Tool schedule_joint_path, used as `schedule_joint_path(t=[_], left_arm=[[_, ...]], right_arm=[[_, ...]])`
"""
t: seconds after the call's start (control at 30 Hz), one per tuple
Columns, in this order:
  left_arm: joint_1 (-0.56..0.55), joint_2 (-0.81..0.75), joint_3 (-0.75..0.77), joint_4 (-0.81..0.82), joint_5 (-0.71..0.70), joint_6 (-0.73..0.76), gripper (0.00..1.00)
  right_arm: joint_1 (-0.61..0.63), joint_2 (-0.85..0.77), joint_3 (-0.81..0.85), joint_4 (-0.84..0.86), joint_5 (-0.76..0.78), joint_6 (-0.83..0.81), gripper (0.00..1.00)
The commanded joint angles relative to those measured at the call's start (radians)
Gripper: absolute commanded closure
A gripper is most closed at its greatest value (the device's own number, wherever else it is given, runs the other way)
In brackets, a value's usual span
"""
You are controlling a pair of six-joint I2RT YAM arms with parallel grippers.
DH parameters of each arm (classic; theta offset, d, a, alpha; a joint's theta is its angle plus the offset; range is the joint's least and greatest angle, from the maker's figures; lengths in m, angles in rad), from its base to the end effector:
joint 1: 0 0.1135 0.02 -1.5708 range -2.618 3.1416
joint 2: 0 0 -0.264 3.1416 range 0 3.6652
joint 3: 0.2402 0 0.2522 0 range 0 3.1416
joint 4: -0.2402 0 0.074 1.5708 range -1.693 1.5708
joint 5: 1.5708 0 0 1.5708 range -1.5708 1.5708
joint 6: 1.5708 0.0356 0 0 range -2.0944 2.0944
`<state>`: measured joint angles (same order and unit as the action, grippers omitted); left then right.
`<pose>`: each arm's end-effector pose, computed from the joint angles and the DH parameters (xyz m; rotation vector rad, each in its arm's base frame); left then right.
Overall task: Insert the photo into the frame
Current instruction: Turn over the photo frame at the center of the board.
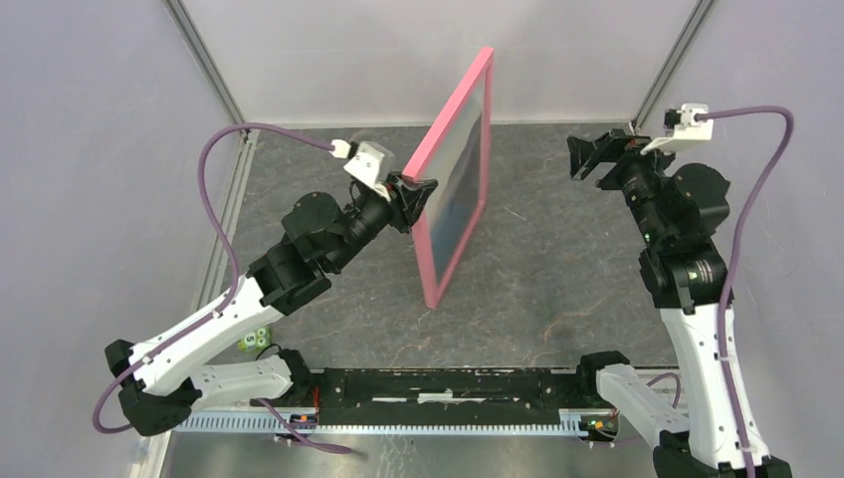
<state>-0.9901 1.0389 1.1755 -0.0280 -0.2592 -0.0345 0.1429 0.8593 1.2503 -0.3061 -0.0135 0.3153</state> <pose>0.1329 -0.1859 0.4456 0.4906 1.4161 -0.6421 0.1587 0.0233 0.4716 0.1180 1.4928 0.3801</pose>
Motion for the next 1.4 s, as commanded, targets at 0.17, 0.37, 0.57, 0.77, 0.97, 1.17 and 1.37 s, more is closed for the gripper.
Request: schedule_joint_path(t=[0.17,0.37,0.57,0.77,0.97,1.17,1.37], left_arm=[[0.228,-0.118,-0.266,0.414,0.146,-0.686,0.98],[0.402,-0.014,-0.493,0.749,0.15,-1.091,0.98],[0.398,0.298,-0.563,1.101,0.16,-1.269,0.98],[0.31,0.588,-0.517,1.3,0.118,-1.325,0.98],[0.232,0.772,-0.444,1.324,0.105,-1.379,0.98],[0.214,0.902,-0.436,1.35,0.116,-1.429,0.98],[0.214,0.905,-0.487,1.257,0.152,-1.448,0.97]], right_arm=[[-0.003,0.026,-0.042,0.011,-0.012,0.002,0.02],[-0.002,0.015,-0.059,-0.004,-0.017,0.001,0.02],[-0.002,-0.009,-0.082,-0.015,-0.009,-0.005,0.02],[-0.003,-0.012,-0.089,-0.027,-0.023,-0.002,0.02],[-0.002,-0.024,-0.096,-0.039,-0.026,-0.008,0.02],[-0.002,-0.032,-0.096,-0.054,-0.034,-0.012,0.02],[-0.003,-0.044,-0.099,-0.062,-0.032,-0.02,0.02]])
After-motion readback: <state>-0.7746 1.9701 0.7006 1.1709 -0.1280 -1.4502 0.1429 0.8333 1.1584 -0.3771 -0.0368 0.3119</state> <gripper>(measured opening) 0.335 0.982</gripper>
